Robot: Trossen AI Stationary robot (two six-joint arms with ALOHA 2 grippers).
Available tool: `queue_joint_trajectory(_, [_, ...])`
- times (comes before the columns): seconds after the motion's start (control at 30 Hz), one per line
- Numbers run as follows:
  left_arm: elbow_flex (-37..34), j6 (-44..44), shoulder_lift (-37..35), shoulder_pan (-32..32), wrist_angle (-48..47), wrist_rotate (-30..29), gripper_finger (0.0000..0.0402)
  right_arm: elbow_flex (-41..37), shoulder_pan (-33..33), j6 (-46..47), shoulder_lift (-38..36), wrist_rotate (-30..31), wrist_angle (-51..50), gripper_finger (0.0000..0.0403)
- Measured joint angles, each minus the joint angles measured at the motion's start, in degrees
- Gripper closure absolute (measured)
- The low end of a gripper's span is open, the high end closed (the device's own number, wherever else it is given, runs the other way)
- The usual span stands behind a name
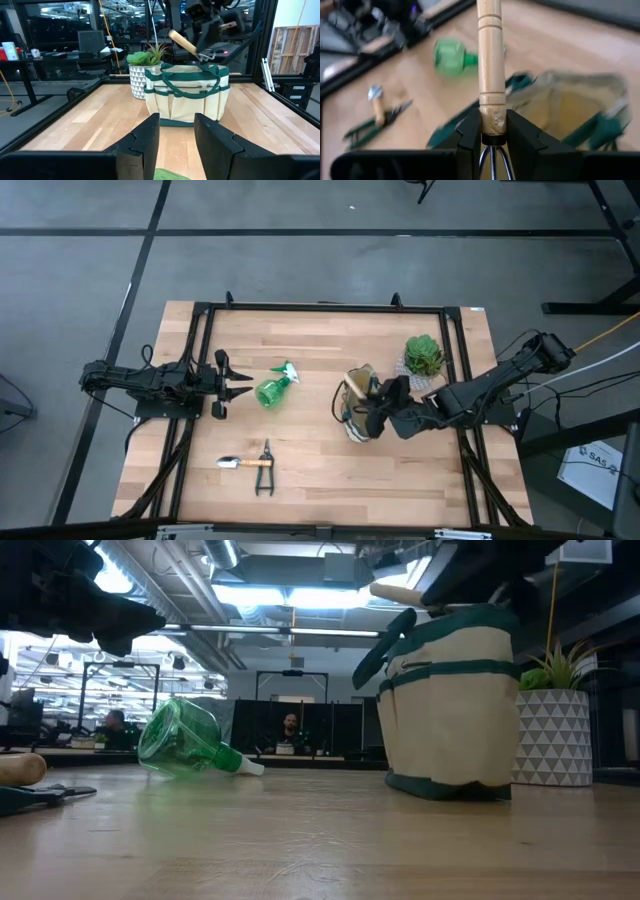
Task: Pick & Place Garden tools in Gardening bag
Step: Put the light brown rake into the white gardening bag, then put the light brown trowel into the white gardening bag
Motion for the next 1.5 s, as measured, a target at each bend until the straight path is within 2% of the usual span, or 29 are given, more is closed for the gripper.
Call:
queue_joint_trajectory(0.27, [0.0, 0.0, 0.01, 0.0, 0.01, 0.0, 0.0283, 0.0, -1.95, 0.02, 0.0, 1.44, 5.42, 0.033])
queue_joint_trajectory(0.67, [0.0, 0.0, 0.0, 0.01, 0.0, 0.0, 0.0284, 0.02, -1.85, 4.5, 4.74, 1.53, 5.51, 0.033])
queue_joint_trajectory(0.93, [0.0, 0.0, -0.01, 0.0, 0.01, 0.0, 0.0284, 0.02, -1.78, 4.24, 4.21, 1.37, 3.92, 0.0325])
queue_joint_trajectory(1.23, [0.0, 0.01, 0.0, 0.0, 0.01, 0.0, 0.0284, 0.02, -1.8, 10.15, 3.98, 0.75, -0.49, 0.0255])
queue_joint_trajectory(1.5, [0.0, 0.01, 0.0, 0.0, -0.01, 0.0, 0.0284, 0.02, -1.8, 9.54, 3.98, 0.77, -0.74, 0.0201])
